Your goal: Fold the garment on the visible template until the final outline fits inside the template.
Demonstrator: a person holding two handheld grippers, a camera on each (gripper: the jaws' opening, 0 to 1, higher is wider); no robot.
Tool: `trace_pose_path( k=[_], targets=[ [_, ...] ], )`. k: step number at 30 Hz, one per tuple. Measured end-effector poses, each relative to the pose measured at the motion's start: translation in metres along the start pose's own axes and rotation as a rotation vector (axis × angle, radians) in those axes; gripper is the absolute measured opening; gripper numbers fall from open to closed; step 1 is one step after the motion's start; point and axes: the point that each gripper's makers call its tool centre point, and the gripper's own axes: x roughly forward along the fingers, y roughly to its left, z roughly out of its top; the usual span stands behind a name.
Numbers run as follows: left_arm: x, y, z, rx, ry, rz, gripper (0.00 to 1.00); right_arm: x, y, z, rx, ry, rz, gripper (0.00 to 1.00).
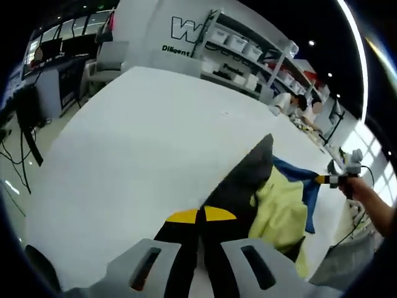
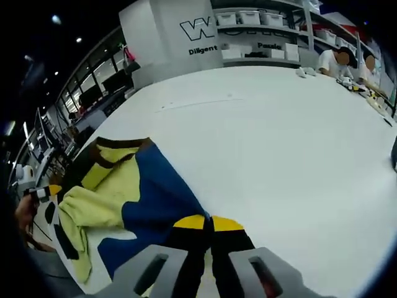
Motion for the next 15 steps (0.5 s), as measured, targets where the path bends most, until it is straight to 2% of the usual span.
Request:
trace_pose_path(
  k=[9,15],
  targets=[
    [0.008,0.028,0.004,0.011,0.015,0.05,0.0,0.001,-0.007,0.005,-0.011,0.007,-0.009,0.0],
    [0.013,0.045,0.012,0.012,0.023,0.067,0.0,-0.001,-0.017,0.016,-0.017,0.0,-0.021,0.0]
  ],
)
